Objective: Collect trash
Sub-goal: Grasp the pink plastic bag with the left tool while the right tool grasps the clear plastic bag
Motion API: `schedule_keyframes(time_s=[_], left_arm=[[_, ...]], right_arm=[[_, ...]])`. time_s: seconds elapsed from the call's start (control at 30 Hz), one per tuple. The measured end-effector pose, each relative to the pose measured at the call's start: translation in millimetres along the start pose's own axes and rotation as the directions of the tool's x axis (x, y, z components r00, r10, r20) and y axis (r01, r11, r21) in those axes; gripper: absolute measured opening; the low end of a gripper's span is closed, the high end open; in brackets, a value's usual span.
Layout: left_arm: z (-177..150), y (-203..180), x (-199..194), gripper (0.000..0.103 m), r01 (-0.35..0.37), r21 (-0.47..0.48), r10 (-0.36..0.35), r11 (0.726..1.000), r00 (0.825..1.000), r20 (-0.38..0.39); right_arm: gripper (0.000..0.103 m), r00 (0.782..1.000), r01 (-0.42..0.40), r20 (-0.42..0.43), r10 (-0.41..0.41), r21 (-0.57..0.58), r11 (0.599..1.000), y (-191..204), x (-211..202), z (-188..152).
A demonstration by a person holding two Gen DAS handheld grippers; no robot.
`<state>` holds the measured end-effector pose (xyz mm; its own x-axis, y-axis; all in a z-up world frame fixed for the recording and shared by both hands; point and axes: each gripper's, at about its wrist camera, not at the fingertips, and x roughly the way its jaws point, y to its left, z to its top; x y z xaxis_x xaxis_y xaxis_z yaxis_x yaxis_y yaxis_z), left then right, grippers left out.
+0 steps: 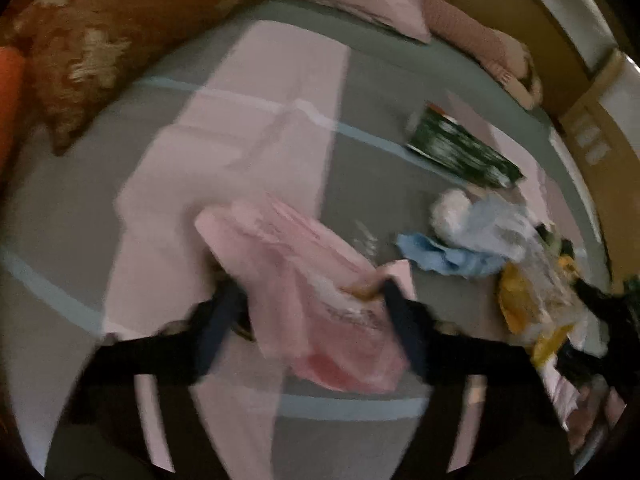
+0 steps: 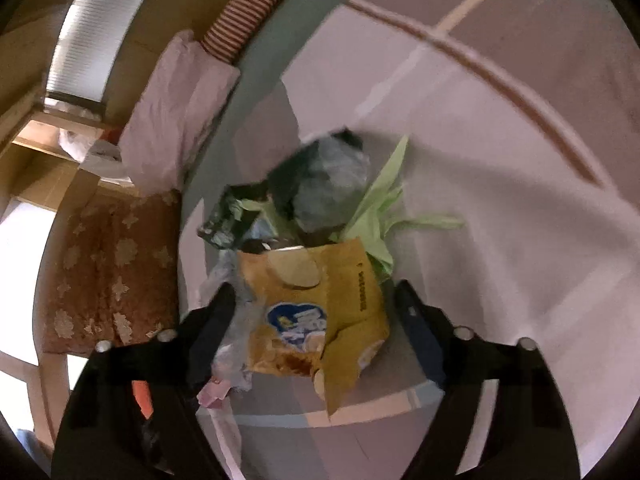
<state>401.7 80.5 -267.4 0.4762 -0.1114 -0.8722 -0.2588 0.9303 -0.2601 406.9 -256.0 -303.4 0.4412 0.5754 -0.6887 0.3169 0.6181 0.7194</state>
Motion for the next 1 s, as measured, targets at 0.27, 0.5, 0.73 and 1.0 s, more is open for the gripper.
schedule_keyframes(time_s=[0.27,0.5,0.73,1.0], left_arm=[[-16,-32,-50,0.031,-0.045,0.175,0.021,0.984,0.991,0.136],[-45,-65,-157,0.031,-0.02,0.285,-0.075,0.958,0.945,0.318],[-92,-67,-192,0.031,-0.012,0.335,-0.098,0.942,0.946,0.309],[-91,-32,-236,0.031,-0.02,0.261,-0.093,0.965,0.905,0.415]], right_arm=[[0.044,0.998,-0.026,0.053,0.03,-0.087,0.996,17,-34,-8],[0.043,0.982,0.025,0.185,0.043,-0.35,0.936,69,-121,-50],[0.046,0.989,0.13,0.115,-0.092,-0.386,0.913,49,-119,-85],[0.075,0.957,0.291,0.155,-0.247,-0.458,0.84,45,-104,-84]])
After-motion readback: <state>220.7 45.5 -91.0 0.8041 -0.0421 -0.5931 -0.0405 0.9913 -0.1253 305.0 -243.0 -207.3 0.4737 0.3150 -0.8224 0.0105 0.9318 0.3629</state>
